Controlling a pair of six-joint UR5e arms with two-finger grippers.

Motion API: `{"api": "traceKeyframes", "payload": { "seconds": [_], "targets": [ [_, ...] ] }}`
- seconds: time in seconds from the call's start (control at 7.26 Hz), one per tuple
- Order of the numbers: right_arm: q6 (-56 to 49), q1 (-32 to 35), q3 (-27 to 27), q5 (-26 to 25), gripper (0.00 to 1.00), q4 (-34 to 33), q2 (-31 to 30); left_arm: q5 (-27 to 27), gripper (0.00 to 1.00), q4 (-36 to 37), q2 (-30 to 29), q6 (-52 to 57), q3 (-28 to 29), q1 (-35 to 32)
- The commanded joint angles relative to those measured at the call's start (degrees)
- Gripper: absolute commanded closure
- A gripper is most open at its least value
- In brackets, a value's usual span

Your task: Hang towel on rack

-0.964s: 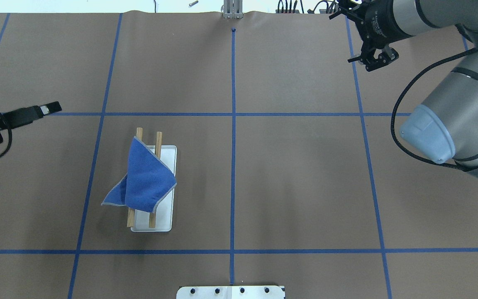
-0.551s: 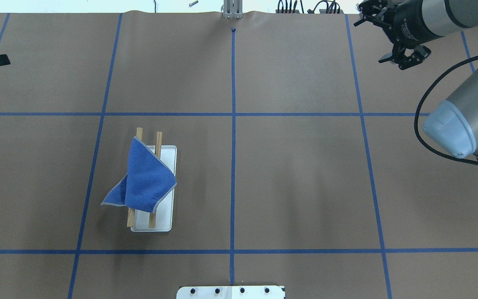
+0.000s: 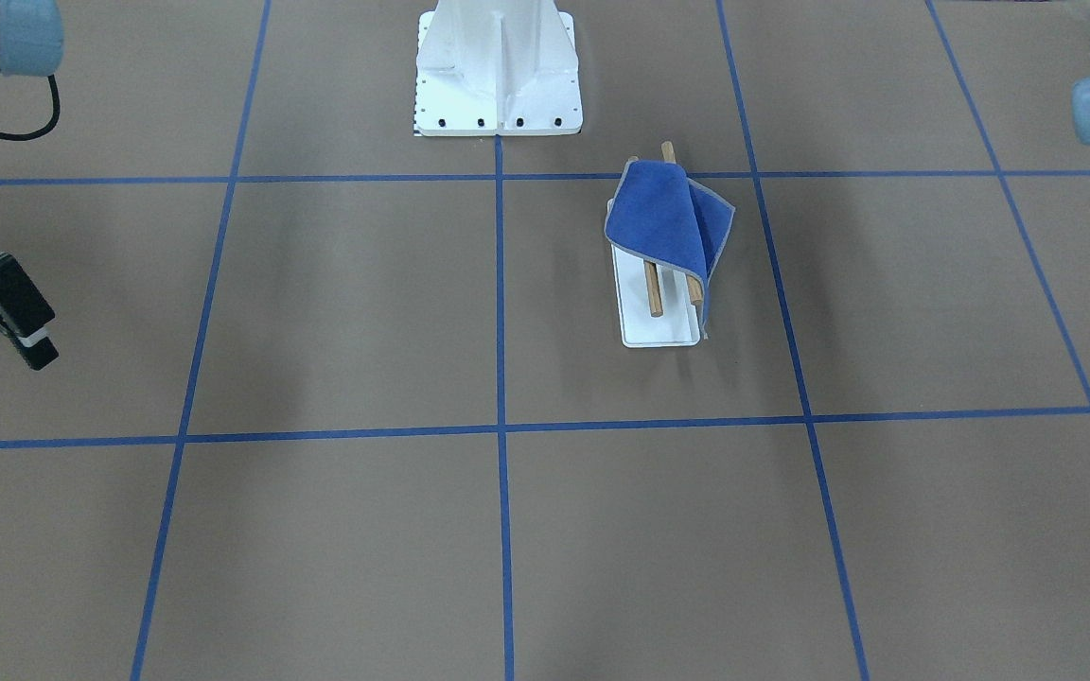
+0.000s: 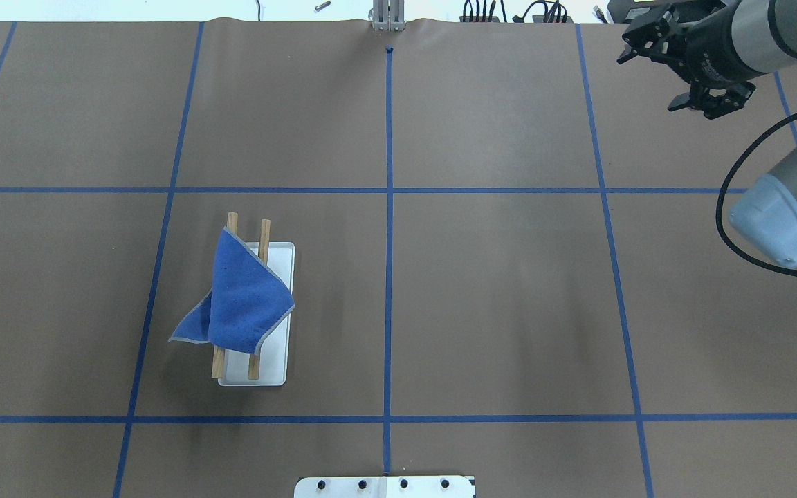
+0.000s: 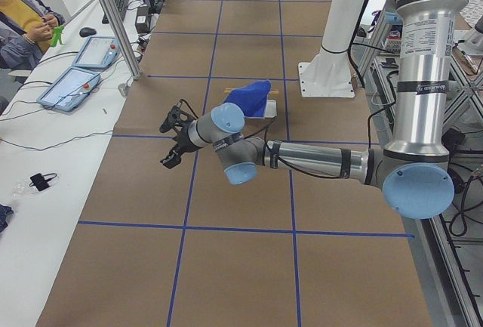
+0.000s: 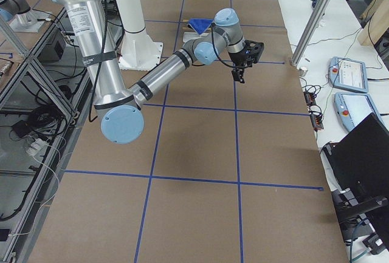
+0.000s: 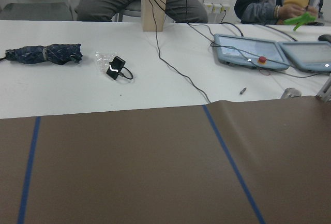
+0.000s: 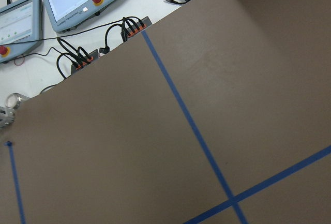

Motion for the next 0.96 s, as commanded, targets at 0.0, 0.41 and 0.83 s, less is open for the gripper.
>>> {"api": "traceKeyframes", "payload": {
  "seconds": [0.0, 0.41, 0.83],
  "targets": [
    [-14.5, 7.0, -2.6, 7.6, 0.0, 0.0, -4.1, -7.4, 0.01, 11.7, -2.1, 6.6, -0.1, -5.5],
    [-37.1, 14.0, -4.4, 11.5, 0.0, 0.0, -12.8, -18.6, 0.01, 20.1, -2.0, 10.6, -0.2, -8.8],
    [-49.0, 20.3, -8.5, 19.5, 0.0, -0.7, -14.8, -18.8, 0.01, 31.7, -1.7, 14.7, -1.2, -8.6]
  ]
}}
